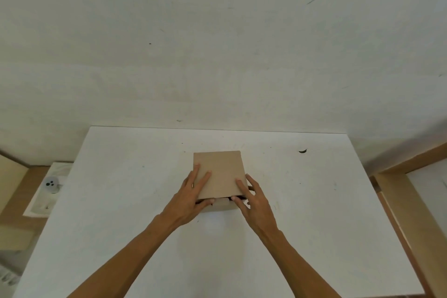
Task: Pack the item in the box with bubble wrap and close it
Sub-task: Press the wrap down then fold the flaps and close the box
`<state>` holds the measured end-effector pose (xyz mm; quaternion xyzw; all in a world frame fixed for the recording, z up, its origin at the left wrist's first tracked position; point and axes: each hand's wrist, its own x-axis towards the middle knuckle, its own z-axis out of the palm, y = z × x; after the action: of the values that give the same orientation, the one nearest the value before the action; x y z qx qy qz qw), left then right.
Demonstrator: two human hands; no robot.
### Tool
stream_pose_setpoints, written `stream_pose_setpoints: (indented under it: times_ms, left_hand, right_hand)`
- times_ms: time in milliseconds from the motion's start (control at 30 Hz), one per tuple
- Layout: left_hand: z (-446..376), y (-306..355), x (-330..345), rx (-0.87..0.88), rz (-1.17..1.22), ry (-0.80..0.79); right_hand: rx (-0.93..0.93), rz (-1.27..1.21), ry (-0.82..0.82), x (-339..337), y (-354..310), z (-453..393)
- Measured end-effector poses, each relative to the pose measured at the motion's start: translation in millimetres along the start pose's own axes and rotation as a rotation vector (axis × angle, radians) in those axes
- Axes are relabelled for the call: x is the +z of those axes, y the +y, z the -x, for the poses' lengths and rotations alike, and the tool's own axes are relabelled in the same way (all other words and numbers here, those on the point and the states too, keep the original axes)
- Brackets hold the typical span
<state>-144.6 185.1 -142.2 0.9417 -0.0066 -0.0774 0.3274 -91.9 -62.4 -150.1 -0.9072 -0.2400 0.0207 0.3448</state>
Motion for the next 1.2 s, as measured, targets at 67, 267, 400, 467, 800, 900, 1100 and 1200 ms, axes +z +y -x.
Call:
stream_pose_setpoints:
  times_ms: [67, 267, 400, 467, 800, 900, 1100, 1200]
  left_hand:
    - [1, -2, -3, 0.0, 0.034, -0.024]
    - [0, 0, -8, 0.013, 0.07, -0.036]
    - [1, -3, -11, 0.024, 0.055, -0.02]
    - [2, -5, -11, 0.039, 0.03, -0.025]
    - [-2, -15, -9, 0.124, 0.015, -0.051]
    - [-2, -18, -8, 0.138, 0.016, -0.047]
    - [0, -25, -5, 0.146, 0.053, -0.038]
    - [0, -25, -3, 0.143, 0.048, -0.032]
  right_hand:
    - [0.011, 0.018, -0.004, 2, 0, 3]
    - [0.048, 0.026, 0.029, 4, -5, 3]
    - [0.057, 0.049, 0.042, 6, -6, 6]
    - [0.07, 0.039, 0.042, 8, -6, 8]
    - [0.022, 0.086, 0.017, 7, -5, 4]
    - [0.037, 0.097, 0.037, 8, -4, 2]
    - [0.07, 0.057, 0.063, 15, -4, 6]
    - [0.084, 0.035, 0.07, 18, -3, 6]
